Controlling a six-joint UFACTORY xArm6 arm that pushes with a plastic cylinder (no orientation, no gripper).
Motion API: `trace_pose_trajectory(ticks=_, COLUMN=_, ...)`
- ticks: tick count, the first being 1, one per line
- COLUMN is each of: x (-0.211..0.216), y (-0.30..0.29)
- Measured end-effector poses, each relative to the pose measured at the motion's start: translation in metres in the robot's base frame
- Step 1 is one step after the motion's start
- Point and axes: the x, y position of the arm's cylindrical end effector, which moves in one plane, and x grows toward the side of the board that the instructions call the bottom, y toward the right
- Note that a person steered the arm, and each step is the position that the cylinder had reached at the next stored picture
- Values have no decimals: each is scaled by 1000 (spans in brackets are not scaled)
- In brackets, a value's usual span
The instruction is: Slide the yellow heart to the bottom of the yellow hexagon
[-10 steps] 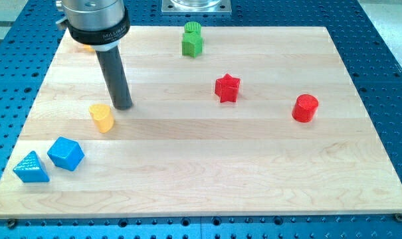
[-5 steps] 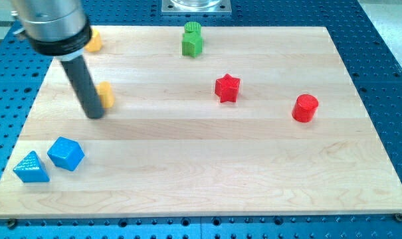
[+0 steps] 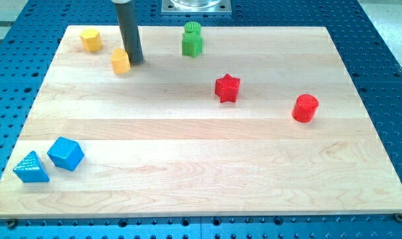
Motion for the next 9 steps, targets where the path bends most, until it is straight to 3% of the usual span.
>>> trace_pose_trajectory(ticks=2, x=7, y=-73)
trace_pose_trajectory(ticks=3, x=56, y=-100)
trace_pose_trajectory(ticks=4, x=76, y=-132)
trace_pose_trajectory(ticks=5, x=19, y=-140)
trace_pose_trajectory(ticks=6, x=-4, y=-134)
trace_pose_trajectory(ticks=9, x=-20, y=-126)
